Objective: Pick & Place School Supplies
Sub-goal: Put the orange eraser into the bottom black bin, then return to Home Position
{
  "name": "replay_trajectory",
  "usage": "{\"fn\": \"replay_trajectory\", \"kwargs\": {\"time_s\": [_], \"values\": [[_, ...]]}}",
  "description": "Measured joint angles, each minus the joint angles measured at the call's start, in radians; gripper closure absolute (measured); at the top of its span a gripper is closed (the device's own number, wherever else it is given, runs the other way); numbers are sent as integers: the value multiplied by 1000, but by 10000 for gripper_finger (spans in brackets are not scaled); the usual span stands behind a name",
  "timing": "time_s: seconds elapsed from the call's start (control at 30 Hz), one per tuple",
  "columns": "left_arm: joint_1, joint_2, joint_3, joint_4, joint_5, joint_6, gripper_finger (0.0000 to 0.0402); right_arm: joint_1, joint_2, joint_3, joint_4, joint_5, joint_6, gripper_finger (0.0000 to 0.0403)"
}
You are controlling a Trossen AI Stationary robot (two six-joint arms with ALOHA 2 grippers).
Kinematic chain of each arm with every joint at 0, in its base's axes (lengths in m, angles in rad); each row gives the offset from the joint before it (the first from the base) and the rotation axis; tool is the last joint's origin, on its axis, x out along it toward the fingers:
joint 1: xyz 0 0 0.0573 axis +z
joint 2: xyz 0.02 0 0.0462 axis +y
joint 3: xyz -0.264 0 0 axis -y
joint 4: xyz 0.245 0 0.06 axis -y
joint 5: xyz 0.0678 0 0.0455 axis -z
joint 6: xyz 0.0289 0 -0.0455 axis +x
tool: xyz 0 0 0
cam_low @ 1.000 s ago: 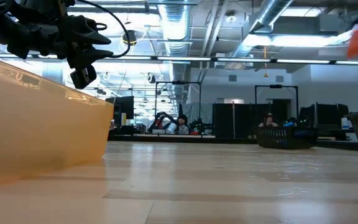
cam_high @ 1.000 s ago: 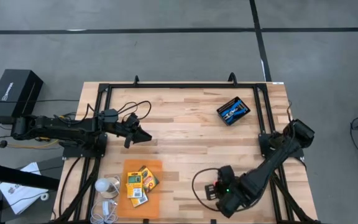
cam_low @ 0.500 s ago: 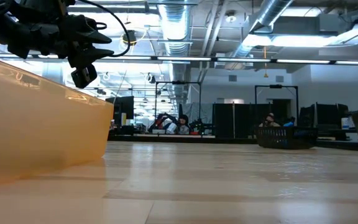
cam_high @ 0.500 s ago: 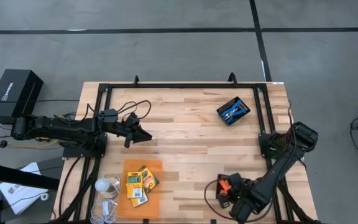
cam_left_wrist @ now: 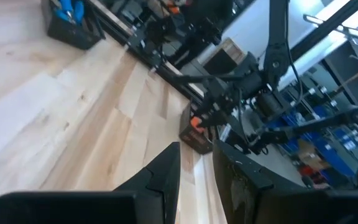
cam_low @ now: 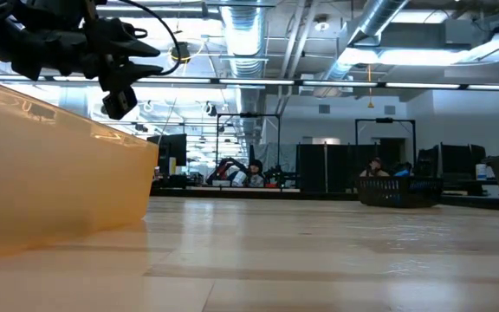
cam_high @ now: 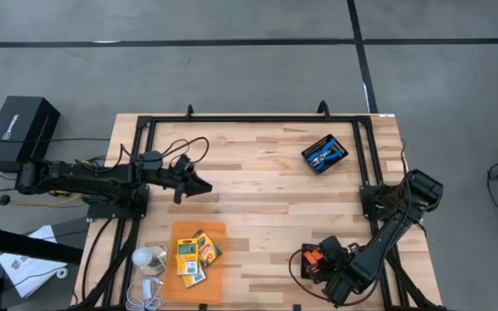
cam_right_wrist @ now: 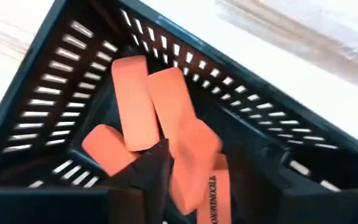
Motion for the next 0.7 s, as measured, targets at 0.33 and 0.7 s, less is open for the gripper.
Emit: {"fn": "replay_trajectory", "kwargs": {"time_s": [0.33, 0.7], "values": [[0, -1, 0, 108, -65, 2, 312, -59, -98, 1, -102, 3, -43, 190], [18, -23, 0, 320, -30, -93, 312, -247, -462, 2, -62, 169, -586, 188]]}}
